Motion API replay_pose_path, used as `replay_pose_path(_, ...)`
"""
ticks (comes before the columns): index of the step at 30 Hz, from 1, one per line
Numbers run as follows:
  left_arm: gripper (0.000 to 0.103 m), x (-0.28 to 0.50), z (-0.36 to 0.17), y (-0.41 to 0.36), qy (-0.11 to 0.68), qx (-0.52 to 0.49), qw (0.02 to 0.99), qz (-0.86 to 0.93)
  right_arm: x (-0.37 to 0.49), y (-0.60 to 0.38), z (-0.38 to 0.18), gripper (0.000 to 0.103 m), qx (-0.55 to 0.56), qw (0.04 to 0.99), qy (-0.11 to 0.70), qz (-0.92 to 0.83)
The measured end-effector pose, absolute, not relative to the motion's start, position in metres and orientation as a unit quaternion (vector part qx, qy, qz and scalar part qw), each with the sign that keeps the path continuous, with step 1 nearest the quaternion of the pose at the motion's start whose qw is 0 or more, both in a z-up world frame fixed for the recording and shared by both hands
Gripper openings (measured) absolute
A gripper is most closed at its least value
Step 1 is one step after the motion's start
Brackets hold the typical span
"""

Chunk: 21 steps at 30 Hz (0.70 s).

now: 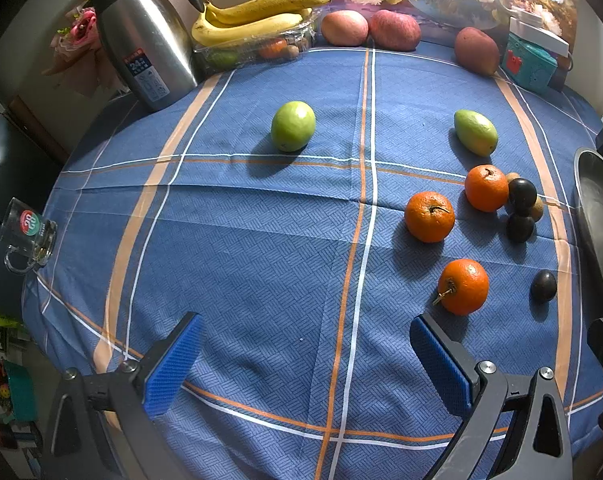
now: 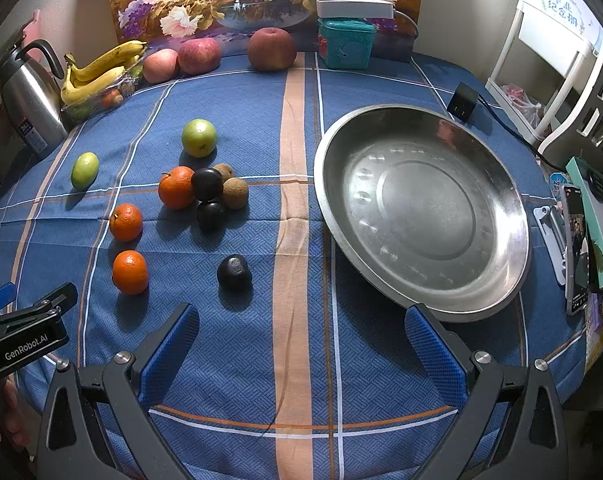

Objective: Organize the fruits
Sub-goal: 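Reach the right gripper to the dark plum while the left gripper approaches an orange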

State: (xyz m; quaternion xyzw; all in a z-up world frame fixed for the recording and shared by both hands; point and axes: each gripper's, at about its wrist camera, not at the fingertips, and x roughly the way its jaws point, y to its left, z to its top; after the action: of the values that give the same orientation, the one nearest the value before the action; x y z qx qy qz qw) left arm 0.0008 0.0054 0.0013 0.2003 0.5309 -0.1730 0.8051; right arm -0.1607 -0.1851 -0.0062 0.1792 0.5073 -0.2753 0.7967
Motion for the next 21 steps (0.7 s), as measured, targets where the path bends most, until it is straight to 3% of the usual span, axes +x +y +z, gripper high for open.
replay_pose_path(21, 0.103, 0.014, 0.021, -0.035, 0.539, 0.130, 0.804, -0.216, -0.134, -0.204, 0.046, 0.102, 0.237, 0.833, 0.421, -0.270)
